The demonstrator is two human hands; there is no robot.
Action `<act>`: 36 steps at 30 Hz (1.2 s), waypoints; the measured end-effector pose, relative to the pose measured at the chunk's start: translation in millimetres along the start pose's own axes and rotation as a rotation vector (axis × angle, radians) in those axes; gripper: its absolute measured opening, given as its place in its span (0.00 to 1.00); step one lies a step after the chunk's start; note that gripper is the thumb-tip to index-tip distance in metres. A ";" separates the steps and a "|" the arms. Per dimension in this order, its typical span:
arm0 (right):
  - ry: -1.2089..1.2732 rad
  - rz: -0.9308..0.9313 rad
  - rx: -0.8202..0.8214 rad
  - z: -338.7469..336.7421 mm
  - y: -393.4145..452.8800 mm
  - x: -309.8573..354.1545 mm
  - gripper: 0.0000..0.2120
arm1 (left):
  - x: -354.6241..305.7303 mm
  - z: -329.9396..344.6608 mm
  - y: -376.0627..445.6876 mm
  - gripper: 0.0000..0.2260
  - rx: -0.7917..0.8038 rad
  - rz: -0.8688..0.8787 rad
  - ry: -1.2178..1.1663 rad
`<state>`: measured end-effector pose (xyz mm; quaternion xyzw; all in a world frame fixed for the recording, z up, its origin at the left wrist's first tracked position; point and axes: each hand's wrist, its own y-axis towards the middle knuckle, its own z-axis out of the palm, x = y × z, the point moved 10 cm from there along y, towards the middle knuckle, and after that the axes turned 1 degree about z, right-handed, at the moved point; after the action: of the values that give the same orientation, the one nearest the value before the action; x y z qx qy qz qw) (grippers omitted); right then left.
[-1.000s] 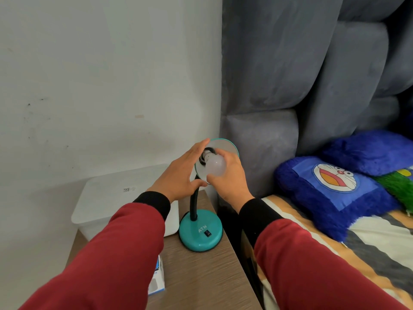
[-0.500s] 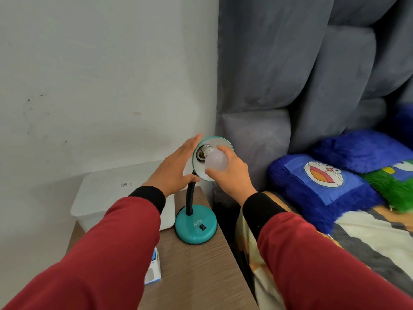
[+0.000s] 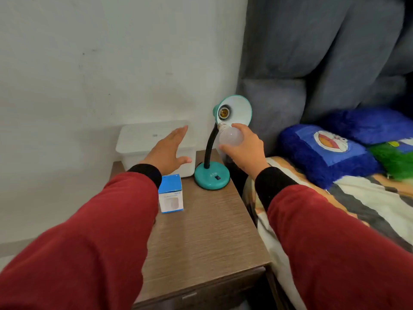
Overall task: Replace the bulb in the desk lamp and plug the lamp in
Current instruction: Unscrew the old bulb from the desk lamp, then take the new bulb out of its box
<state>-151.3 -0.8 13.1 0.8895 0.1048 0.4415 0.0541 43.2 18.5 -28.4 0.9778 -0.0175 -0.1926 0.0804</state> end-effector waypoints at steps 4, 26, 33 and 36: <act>0.007 0.031 0.062 36.9 -26.1 -9.8 0.30 | 33.1 26.2 -33.3 0.36 0.092 -0.100 0.032; -0.128 0.225 0.306 200.7 -25.6 -112.8 0.24 | 120.2 107.9 -43.8 0.38 0.128 -0.135 -0.106; -0.139 0.223 0.325 210.4 -25.9 -119.8 0.27 | 113.7 101.6 -41.9 0.36 0.086 -0.075 -0.124; -0.172 0.215 0.355 212.1 -26.4 -122.6 0.30 | 113.3 101.4 -42.0 0.36 0.075 -0.067 -0.136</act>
<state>-58.1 -4.6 -215.0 0.9254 0.0806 0.3420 -0.1421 109.7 37.4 -170.2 0.9649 0.0028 -0.2603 0.0359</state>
